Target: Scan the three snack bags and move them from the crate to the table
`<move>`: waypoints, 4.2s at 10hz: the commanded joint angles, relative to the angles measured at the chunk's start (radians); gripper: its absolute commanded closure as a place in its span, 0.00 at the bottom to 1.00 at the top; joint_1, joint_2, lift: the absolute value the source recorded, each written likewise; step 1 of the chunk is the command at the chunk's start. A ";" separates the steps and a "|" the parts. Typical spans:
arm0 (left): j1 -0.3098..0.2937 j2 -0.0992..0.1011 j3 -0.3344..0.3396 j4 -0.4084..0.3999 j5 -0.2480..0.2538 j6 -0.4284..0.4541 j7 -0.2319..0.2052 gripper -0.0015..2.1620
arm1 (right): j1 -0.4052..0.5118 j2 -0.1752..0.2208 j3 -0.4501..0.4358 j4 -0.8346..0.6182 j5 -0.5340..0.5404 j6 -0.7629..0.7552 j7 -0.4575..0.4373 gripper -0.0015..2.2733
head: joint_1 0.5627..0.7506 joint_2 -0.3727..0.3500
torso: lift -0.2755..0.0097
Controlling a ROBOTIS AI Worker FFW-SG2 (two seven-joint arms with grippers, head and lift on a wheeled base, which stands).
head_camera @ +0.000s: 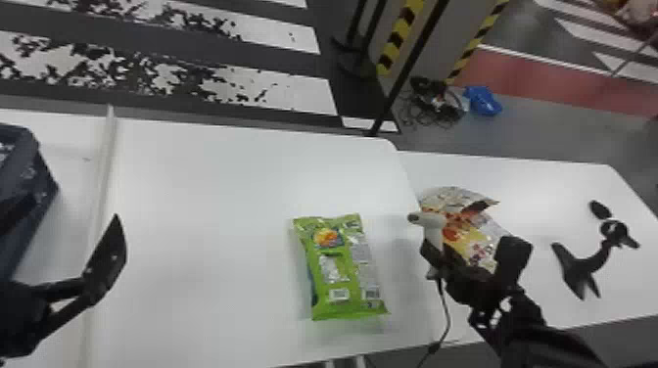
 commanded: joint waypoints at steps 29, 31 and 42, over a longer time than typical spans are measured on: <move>-0.014 -0.002 -0.011 0.014 -0.012 0.021 0.049 0.01 | 0.266 0.106 -0.056 -0.378 -0.186 0.165 0.117 0.99 | 0.70 0.04 | 0.75; -0.029 0.004 -0.032 0.002 -0.034 0.068 0.044 0.01 | 0.108 0.073 -0.048 -0.278 -0.079 0.217 0.057 0.99 | 0.70 0.03 | 0.75; -0.049 0.009 -0.057 0.011 -0.063 0.144 0.044 0.01 | -0.137 -0.037 0.038 0.099 -0.011 0.137 0.020 0.02 | 0.70 0.03 | 0.75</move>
